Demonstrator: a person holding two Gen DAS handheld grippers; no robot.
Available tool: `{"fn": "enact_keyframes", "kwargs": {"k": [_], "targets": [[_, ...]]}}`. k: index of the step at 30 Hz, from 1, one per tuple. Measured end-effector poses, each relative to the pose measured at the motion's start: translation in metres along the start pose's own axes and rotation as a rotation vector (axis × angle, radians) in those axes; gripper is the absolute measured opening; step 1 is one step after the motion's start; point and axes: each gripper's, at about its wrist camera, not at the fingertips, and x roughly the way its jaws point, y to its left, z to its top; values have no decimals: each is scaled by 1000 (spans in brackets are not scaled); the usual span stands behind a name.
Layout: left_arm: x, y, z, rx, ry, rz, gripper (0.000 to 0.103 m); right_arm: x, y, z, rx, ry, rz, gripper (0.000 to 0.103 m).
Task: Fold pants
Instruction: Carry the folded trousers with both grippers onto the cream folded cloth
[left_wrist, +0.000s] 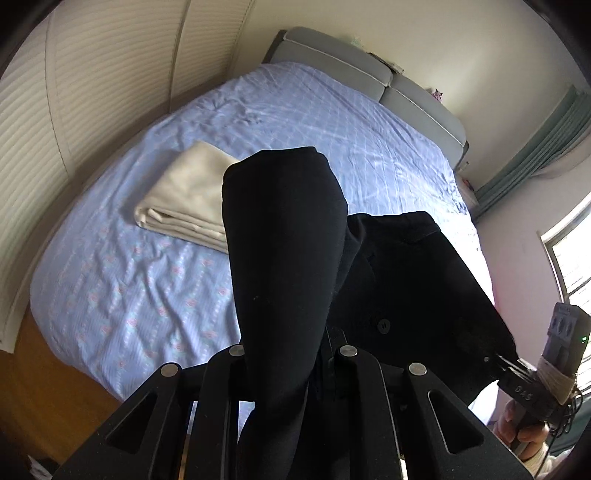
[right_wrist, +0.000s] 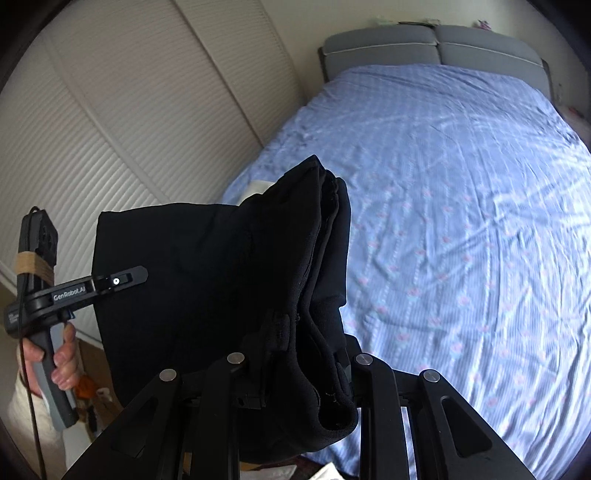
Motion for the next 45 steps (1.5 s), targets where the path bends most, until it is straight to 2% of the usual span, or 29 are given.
{"fn": "enact_keyframes", "kwargs": {"k": [5, 11, 18, 25, 30, 36, 41, 44, 45], "targets": [[1, 25, 18, 9, -7, -24, 17, 4, 19, 6, -46, -11, 3, 24], [14, 65, 55, 72, 2, -69, 17, 22, 35, 19, -50, -33, -50, 24], [41, 114, 104, 229, 96, -52, 17, 78, 75, 36, 109, -16, -101, 24], [82, 169, 146, 282, 213, -87, 17, 133, 109, 31, 234, 43, -130, 24], [114, 190, 186, 303, 236, -121, 17, 168, 121, 48, 257, 80, -161, 24], [161, 195, 252, 349, 224, -177, 17, 207, 113, 92, 271, 45, -198, 24], [219, 188, 302, 369, 269, -222, 17, 246, 89, 134, 287, 41, -227, 24], [260, 189, 324, 323, 325, -286, 17, 266, 72, 150, 299, 45, -264, 24], [272, 190, 329, 308, 336, -287, 17, 273, 67, 153, 306, 45, -273, 24]]}}
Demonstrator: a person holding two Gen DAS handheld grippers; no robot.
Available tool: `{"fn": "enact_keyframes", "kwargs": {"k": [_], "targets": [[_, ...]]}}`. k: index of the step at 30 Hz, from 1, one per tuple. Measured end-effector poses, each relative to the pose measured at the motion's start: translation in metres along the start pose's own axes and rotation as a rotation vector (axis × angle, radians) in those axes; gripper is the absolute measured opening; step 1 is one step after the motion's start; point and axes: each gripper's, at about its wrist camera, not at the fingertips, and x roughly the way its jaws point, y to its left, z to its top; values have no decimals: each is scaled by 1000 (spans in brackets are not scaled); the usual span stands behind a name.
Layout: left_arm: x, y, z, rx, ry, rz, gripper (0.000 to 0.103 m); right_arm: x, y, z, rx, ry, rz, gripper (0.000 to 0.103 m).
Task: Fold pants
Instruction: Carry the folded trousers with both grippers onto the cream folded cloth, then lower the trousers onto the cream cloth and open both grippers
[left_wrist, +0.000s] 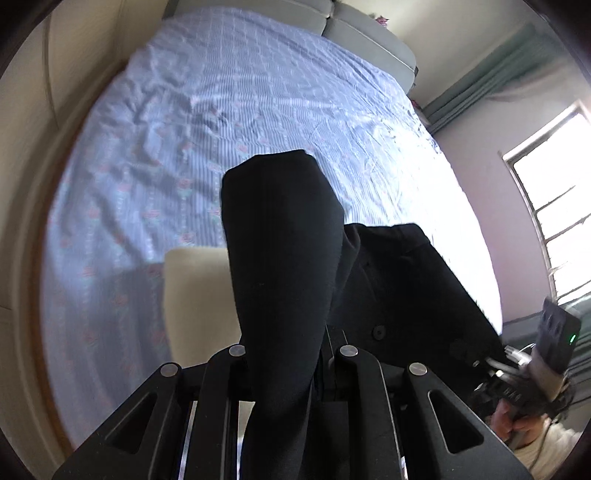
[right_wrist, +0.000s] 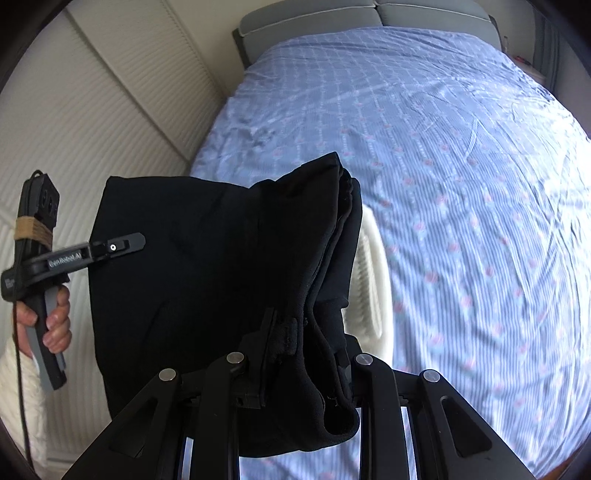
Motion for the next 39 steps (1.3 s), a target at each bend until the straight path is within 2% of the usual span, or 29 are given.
{"fn": "enact_keyframes", "kwargs": {"k": [3, 6, 8, 10, 14, 15, 16, 17, 20, 22, 24, 26, 29, 33, 36, 39], "targets": [[29, 15, 15, -23, 35, -6, 17, 21, -8, 9, 17, 5, -26, 24], [56, 26, 18, -20, 97, 46, 18, 49, -18, 7, 63, 48, -38, 24], [68, 37, 18, -32, 124, 77, 20, 69, -20, 5, 82, 86, -46, 25], [73, 41, 16, -20, 137, 121, 30, 80, -24, -4, 99, 108, -58, 27], [69, 35, 13, 41, 114, 284, 45, 100, -35, -15, 156, 198, -58, 37], [60, 31, 14, 62, 75, 377, 46, 100, -38, -18, 167, 214, -70, 43], [52, 28, 16, 78, 28, 462, 55, 99, -41, -20, 171, 225, -102, 47], [45, 24, 16, 92, -8, 522, 64, 100, -42, -21, 164, 230, -145, 56], [22, 1, 6, 177, -60, 583, 65, 87, -43, -23, 122, 192, -253, 61], [5, -17, -10, 204, -81, 592, 69, 72, -46, -25, 100, 172, -281, 66], [-9, -32, -25, 201, -103, 595, 72, 56, -53, -28, 97, 149, -264, 66], [-22, -53, -42, 211, -120, 599, 79, 36, -63, -31, 98, 126, -232, 66], [-35, -93, -74, 261, -163, 599, 83, -5, -75, -36, 80, 58, -173, 70], [-42, -151, -116, 332, -190, 588, 83, -65, -83, -50, 2, -46, -154, 83], [-47, -197, -145, 335, -202, 556, 85, -111, -97, -65, -19, -105, -153, 87], [-51, -242, -168, 303, -205, 539, 88, -148, -117, -79, -3, -140, -131, 87]]}}
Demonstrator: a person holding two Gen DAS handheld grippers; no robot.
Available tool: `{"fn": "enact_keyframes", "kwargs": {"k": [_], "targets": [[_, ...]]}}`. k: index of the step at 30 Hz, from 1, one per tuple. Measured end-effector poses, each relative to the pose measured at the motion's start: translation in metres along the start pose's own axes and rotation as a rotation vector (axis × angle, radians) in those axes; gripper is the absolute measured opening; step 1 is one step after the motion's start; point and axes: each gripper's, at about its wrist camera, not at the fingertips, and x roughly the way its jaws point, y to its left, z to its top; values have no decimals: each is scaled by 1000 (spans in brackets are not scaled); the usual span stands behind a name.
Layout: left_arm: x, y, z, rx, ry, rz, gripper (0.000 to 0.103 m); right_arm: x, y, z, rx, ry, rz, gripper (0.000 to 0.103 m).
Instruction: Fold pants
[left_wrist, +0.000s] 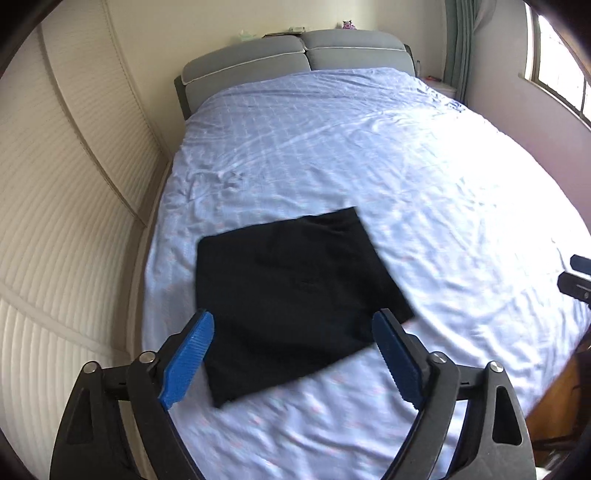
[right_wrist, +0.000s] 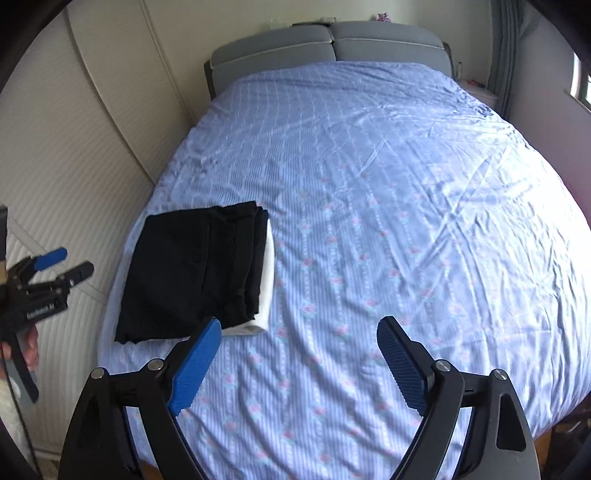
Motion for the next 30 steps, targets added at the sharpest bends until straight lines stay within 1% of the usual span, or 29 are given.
{"fn": "enact_keyframes", "kwargs": {"k": [2, 5, 7, 10, 13, 16, 19, 22, 25, 30], "targets": [[-17, -30, -3, -1, -2, -1, 89, -21, -17, -8, 6, -19, 14, 87], [-47, -80, -9, -9, -26, 24, 89, -54, -50, -19, -5, -46, 17, 87], [-68, -116, -13, -13, -42, 10, 89, -78, -75, -25, -28, -65, 12, 87], [-102, -174, -16, -35, -89, -11, 89, -109, -112, -33, -52, -93, 14, 87], [-130, -225, -20, -56, -125, -37, 89, -143, -153, -42, -75, -127, 38, 87], [-158, -272, -25, -51, -164, -53, 90, -168, -187, -51, -95, -154, 36, 87], [-179, -310, -31, -64, -202, -30, 92, -189, -220, -62, -116, -162, 47, 87], [-195, -344, -38, -57, -210, -21, 92, -207, -243, -72, -142, -163, 45, 87], [-212, -371, -43, -40, -223, -5, 92, -229, -265, -82, -136, -185, 48, 87], [-237, -395, -49, -69, -250, -45, 93, -259, -289, -95, -134, -226, 34, 87]]}}
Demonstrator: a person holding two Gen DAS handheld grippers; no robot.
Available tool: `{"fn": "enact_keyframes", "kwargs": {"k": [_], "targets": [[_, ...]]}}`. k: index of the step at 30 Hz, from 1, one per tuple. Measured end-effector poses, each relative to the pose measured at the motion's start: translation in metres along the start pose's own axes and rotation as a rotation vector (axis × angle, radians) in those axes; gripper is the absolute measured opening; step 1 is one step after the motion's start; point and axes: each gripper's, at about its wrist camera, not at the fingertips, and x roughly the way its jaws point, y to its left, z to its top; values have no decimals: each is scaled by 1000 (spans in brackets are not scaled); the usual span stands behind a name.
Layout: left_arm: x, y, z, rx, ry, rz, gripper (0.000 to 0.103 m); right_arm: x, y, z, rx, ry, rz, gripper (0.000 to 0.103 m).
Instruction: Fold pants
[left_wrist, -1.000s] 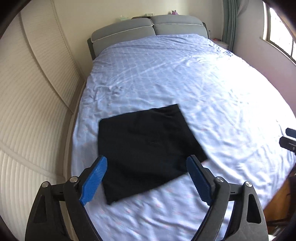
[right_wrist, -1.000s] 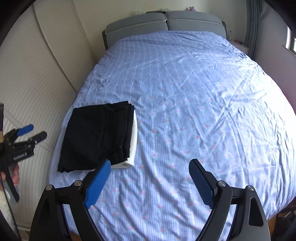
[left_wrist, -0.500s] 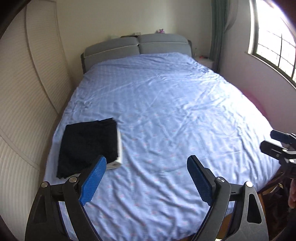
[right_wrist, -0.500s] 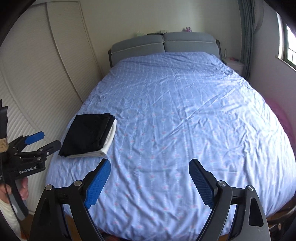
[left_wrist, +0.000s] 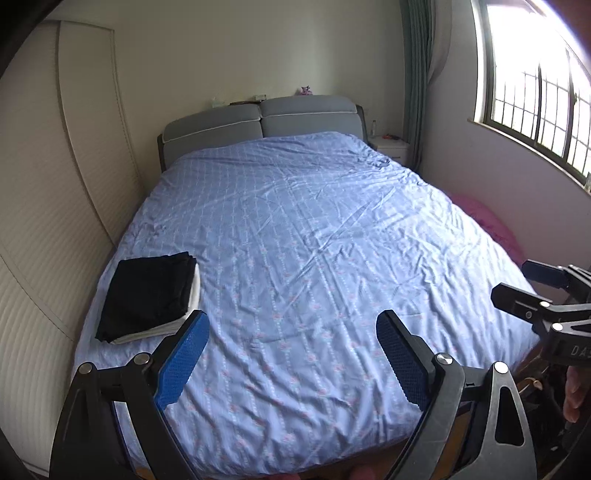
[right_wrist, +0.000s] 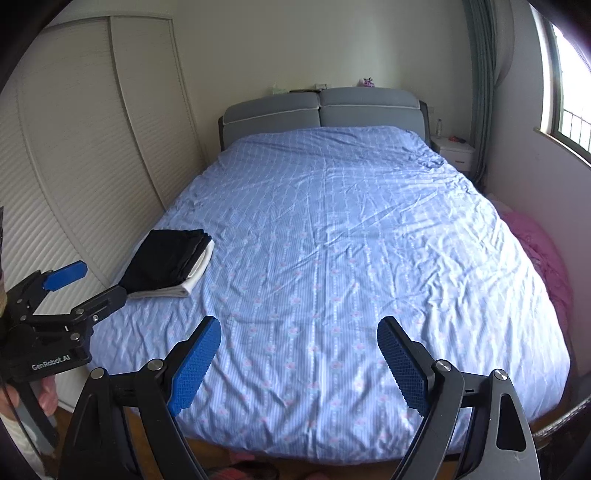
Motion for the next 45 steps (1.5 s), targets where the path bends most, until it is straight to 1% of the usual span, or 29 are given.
{"fn": "enact_keyframes", "kwargs": {"k": [4, 9, 13, 15, 16, 20, 24, 26, 30, 36, 45], "targets": [[-16, -13, 0, 5, -26, -13, 94, -20, -10, -5, 9, -30, -11, 88], [-26, -24, 1, 7, -45, -23, 96, -40, -19, -13, 27, -53, -25, 88], [-31, -31, 0, 17, -57, -18, 96, -48, -24, -17, 31, -57, -30, 88], [-35, -34, -1, 18, -60, -23, 98, -51, -27, -19, 38, -65, -29, 88], [-35, -35, -1, 18, -61, -27, 101, -52, -27, -20, 40, -66, -29, 88], [-38, -39, -3, 13, -68, -27, 103, -58, -29, -22, 42, -73, -37, 88], [-39, -41, -3, 7, -70, -33, 103, -62, -29, -23, 34, -82, -62, 88], [-40, -39, -4, 0, -70, -39, 103, -64, -30, -23, 36, -84, -61, 88], [-38, -35, -2, -14, -52, -73, 103, -67, -31, -24, 42, -89, -63, 88], [-37, -32, -3, -14, -41, -54, 103, -68, -32, -24, 46, -86, -69, 88], [-39, -30, -2, -27, -59, -69, 103, -69, -35, -24, 57, -82, -77, 88]]}}
